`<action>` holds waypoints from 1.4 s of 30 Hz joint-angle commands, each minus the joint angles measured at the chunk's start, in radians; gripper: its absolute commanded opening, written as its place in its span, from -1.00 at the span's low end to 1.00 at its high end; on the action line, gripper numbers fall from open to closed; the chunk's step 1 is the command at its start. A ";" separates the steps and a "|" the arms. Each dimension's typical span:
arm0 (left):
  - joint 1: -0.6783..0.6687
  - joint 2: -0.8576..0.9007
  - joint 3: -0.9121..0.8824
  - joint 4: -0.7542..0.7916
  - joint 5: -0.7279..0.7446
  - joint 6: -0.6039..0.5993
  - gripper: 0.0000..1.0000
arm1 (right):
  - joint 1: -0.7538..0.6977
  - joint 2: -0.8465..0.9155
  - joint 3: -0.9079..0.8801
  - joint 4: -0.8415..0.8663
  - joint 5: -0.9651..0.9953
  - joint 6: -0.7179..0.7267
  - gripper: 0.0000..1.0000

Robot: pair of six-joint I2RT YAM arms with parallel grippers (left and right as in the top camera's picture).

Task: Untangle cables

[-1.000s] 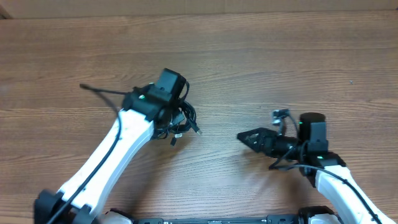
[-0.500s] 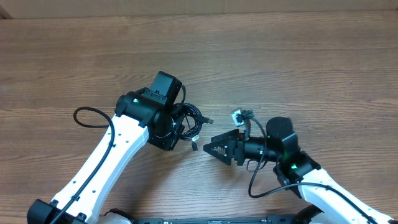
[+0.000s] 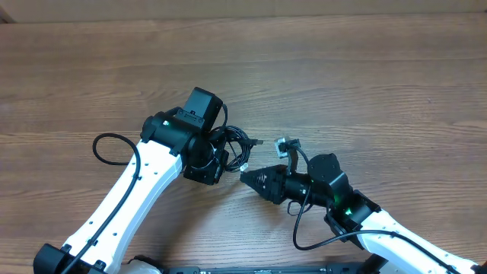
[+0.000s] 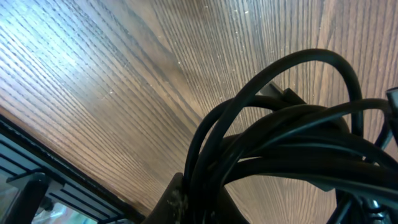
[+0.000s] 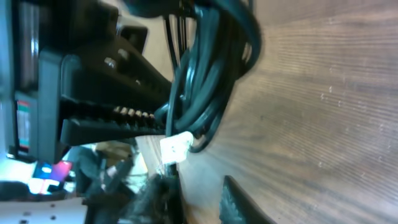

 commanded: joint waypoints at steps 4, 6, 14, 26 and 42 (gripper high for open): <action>0.003 -0.007 0.005 -0.001 -0.009 0.058 -0.91 | 0.002 0.003 0.015 0.074 -0.033 0.057 -0.92; 0.003 -0.007 0.005 0.000 -0.032 0.138 -0.91 | 0.002 0.002 0.015 0.127 -0.085 0.060 -0.92; -0.031 -0.007 0.005 0.030 -0.202 0.407 -0.91 | -0.019 0.002 0.016 0.169 -0.077 0.156 -0.92; -0.193 -0.007 0.005 0.203 -0.233 0.740 -0.91 | -0.038 0.002 0.016 0.129 0.163 0.185 -0.92; -0.241 -0.007 0.005 0.261 -0.245 0.873 -0.92 | -0.119 0.002 0.016 -0.024 0.237 0.218 -0.92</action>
